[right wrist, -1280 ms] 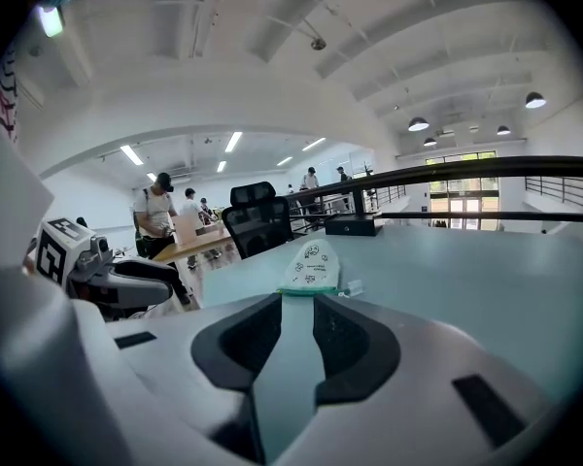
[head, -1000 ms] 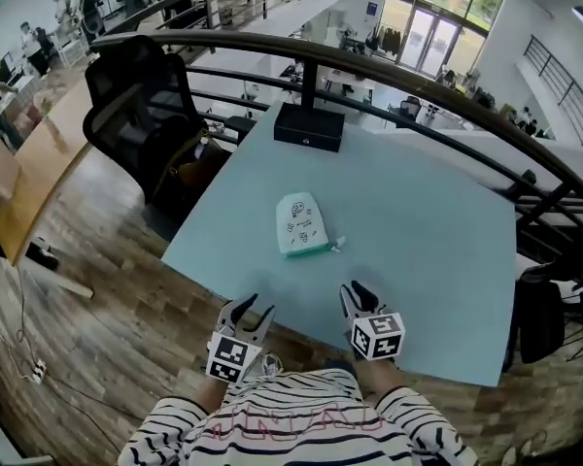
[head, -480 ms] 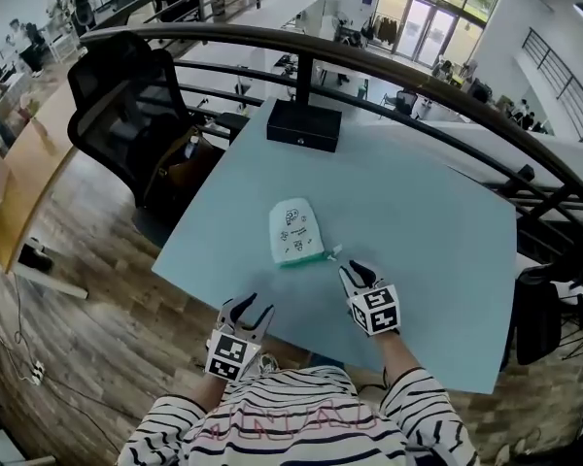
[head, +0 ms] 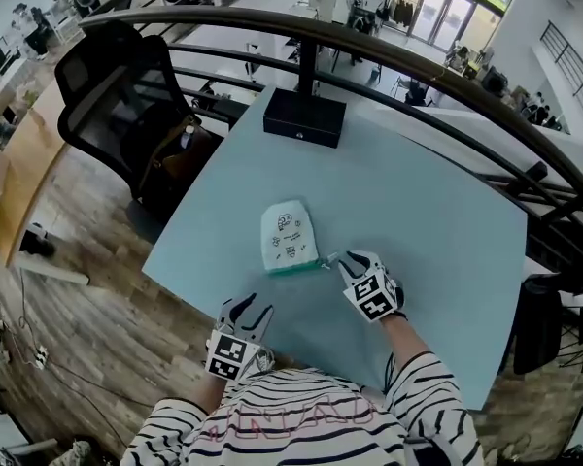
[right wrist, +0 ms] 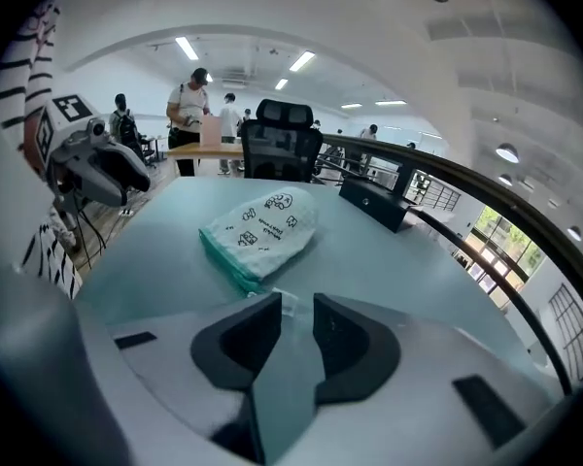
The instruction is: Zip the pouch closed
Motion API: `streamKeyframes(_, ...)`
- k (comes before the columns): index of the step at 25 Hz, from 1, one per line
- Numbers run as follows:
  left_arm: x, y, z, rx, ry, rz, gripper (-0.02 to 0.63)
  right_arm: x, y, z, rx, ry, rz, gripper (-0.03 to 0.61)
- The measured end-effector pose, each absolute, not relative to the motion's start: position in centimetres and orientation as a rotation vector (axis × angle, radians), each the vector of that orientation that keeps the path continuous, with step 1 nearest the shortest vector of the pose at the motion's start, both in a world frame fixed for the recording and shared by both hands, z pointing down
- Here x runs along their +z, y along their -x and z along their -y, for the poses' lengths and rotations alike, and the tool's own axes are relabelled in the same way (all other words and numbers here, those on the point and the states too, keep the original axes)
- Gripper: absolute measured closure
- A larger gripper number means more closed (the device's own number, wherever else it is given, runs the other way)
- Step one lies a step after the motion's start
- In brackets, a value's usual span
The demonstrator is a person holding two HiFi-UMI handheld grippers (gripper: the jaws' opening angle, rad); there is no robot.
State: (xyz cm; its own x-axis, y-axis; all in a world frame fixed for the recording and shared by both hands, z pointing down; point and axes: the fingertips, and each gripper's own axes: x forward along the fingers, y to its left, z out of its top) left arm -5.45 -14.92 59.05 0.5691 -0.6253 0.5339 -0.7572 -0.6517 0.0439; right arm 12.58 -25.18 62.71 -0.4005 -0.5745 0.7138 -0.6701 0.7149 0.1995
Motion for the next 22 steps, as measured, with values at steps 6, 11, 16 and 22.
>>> streamKeyframes(6, 59.7, 4.4, 16.1, 0.750, -2.521, 1.119, 0.465, 65.2, -12.1, 26.6, 0.094, -0.781, 2.100, 0.482)
streamKeyframes(11, 59.9, 3.8, 16.3, 0.784, -2.517, 1.088, 0.465, 66.0, -11.0, 26.3, 0.073, -0.600, 2.180, 0.482)
streamKeyframes(16, 60.4, 3.5, 16.0, 0.805, -2.507, 1.067, 0.465, 66.3, -10.8, 26.4, 0.065, -0.524, 2.238, 0.482)
streamKeyframes(22, 61.2, 2.9, 15.7, 0.805, -2.484, 1.055, 0.465, 67.1, -11.0, 25.7, 0.087, -0.493, 2.240, 0.483)
